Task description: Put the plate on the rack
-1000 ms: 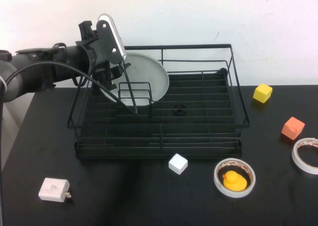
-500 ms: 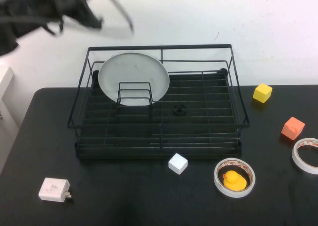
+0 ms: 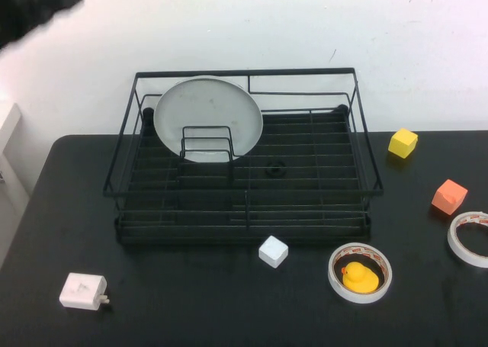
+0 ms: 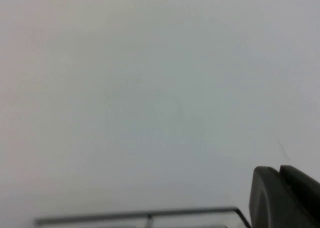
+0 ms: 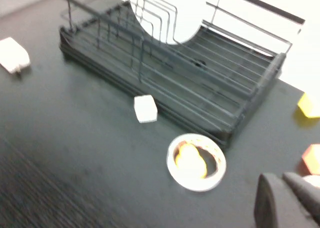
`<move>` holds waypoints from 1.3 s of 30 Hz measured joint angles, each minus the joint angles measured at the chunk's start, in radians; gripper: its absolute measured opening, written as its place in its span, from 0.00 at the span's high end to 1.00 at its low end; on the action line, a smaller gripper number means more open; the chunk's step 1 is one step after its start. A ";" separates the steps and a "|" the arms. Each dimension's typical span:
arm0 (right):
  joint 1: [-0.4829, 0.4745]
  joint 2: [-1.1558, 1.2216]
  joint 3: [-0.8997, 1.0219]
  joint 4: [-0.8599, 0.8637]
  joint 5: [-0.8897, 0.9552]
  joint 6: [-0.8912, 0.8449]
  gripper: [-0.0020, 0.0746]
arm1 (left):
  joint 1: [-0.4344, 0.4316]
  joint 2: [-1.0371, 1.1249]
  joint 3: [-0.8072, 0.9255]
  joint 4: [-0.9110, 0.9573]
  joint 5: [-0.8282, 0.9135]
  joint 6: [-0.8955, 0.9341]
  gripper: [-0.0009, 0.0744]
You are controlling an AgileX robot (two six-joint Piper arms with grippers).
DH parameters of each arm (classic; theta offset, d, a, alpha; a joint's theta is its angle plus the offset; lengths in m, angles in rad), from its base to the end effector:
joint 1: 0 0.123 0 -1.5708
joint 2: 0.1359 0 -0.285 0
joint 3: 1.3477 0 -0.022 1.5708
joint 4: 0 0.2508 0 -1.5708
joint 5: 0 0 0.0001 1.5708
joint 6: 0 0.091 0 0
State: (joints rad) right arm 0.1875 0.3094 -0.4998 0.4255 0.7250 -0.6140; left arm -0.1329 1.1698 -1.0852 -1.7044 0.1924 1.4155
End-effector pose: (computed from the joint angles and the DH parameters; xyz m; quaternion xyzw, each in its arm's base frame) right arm 0.0528 0.0354 0.3014 -0.2682 0.7848 0.0879 0.5517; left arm 0.2607 -0.0524 0.4233 0.0131 0.6970 -0.2152 0.6839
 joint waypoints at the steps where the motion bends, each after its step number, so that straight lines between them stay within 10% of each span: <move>1: 0.000 0.026 0.000 0.026 -0.024 -0.017 0.97 | 0.000 -0.026 0.039 0.000 0.013 -0.029 0.99; 18: -0.001 0.137 0.111 0.257 -0.121 -0.423 0.98 | 0.000 -0.432 0.615 0.284 0.273 -0.089 0.99; 39: -0.001 0.137 0.130 0.314 -0.121 -0.513 0.98 | 0.000 -0.799 0.779 0.479 0.312 -0.159 0.99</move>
State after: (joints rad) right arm 0.1867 0.4469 -0.3702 0.7399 0.6041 -1.1269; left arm -0.1329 0.3704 -0.3063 -1.2250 0.5043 1.2561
